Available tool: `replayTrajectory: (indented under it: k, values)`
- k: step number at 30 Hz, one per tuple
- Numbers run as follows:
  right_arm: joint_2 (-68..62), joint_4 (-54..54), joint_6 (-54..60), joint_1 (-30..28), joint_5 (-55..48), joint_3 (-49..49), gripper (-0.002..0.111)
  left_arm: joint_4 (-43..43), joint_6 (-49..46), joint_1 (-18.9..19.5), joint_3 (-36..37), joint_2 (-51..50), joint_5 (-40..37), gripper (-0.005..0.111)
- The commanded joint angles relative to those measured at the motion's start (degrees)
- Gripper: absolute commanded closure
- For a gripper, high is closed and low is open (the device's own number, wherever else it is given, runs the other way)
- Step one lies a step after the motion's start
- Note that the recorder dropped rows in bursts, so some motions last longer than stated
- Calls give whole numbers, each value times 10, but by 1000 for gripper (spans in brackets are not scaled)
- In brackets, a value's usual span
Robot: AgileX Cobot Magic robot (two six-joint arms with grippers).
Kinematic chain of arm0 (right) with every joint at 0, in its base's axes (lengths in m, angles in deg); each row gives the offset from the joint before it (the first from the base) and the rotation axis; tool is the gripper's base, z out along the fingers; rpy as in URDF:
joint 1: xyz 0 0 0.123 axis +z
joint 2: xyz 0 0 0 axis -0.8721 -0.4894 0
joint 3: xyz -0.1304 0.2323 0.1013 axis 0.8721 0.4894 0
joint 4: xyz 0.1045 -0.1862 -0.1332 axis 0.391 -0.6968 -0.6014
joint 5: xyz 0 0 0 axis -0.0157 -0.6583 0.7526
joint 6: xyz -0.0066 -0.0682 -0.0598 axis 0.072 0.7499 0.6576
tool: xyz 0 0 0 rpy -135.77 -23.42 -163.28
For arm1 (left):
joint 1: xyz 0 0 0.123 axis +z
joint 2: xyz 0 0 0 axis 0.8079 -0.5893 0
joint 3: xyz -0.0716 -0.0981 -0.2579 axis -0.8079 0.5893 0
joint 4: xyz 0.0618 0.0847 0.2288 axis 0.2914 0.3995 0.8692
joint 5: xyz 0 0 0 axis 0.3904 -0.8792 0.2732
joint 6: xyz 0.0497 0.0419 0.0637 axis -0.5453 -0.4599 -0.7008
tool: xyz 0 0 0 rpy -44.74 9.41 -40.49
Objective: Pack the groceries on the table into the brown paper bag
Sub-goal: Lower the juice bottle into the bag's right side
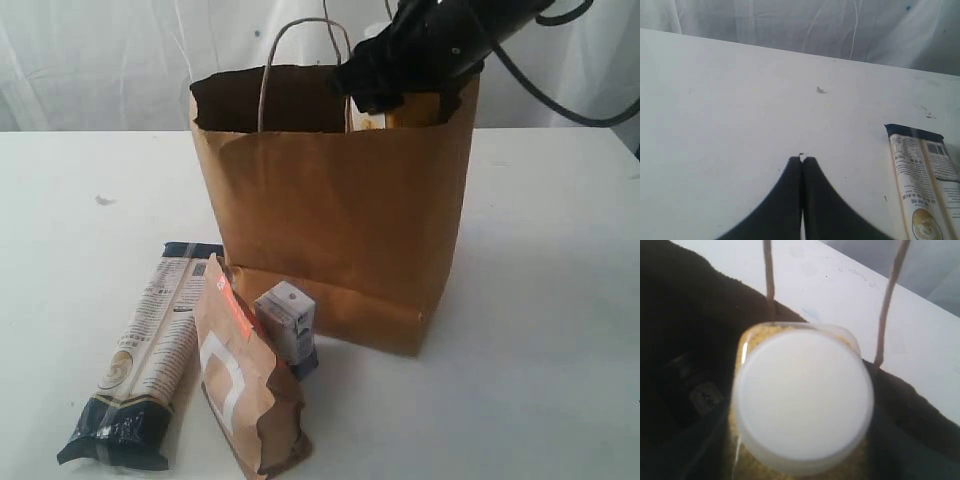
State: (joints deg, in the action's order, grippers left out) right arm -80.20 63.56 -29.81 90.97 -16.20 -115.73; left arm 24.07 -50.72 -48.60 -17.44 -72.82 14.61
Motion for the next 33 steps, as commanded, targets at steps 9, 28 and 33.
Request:
replayTrajectory:
  k: [9, 28, 33]
  values:
    - [51, -6, 7, -1, -33, 1, 96, -1, 2, -4, 2, 3, 2, 107]
    - [86, -7, -11, -1, -37, 30, 30, -1, 2, -4, 2, 3, 2, 107]
    - [102, -14, -11, -1, -38, 30, 30, -1, 2, -4, 2, 3, 2, 107]
